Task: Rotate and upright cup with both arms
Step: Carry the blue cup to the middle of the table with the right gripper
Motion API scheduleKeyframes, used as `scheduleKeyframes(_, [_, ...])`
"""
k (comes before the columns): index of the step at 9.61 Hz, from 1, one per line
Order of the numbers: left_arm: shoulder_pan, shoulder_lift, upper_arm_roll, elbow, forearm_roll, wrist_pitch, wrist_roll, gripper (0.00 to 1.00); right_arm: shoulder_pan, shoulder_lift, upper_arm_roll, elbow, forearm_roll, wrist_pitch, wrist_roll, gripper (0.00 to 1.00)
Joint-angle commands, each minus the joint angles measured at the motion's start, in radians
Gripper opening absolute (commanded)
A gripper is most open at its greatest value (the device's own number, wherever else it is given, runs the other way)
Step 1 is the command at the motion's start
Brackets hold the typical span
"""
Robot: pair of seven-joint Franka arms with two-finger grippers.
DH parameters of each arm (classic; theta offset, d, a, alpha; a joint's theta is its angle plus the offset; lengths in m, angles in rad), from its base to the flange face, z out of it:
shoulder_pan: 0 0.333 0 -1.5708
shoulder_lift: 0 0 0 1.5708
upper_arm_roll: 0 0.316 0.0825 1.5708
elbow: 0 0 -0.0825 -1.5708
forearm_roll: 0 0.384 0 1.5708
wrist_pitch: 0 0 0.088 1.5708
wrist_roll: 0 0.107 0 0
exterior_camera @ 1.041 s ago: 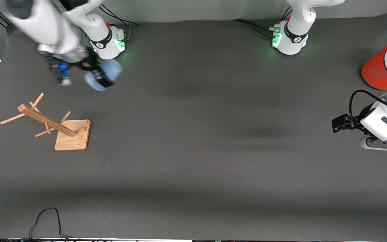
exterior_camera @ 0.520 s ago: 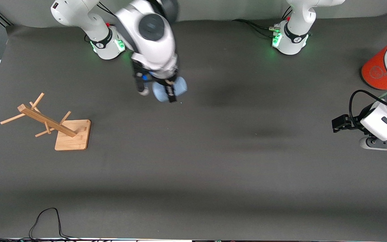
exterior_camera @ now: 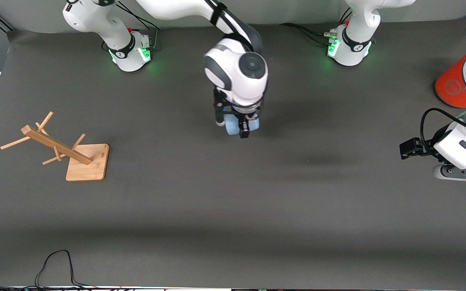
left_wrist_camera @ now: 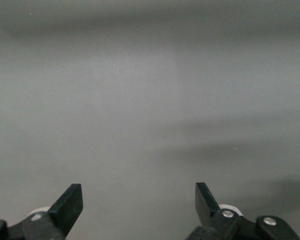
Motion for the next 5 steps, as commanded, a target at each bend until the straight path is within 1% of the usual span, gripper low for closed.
scheduleKeyframes(1, [-0.007,0.001,0.007,0.009,-0.009,0.001,-0.001,1.0,0.041,0.132,-0.017,0.112,0.009,0.031,0.091,0.38])
scheduleKeyframes(3, [-0.009,0.001,0.007,0.009,-0.009,0.001,-0.001,1.0,0.063,0.222,-0.019,0.16,0.004,0.054,0.138,0.38])
scheduleKeyframes(5, [-0.009,0.001,0.005,0.009,-0.009,0.001,-0.001,1.0,0.086,0.259,-0.021,0.162,0.003,0.091,0.157,0.38])
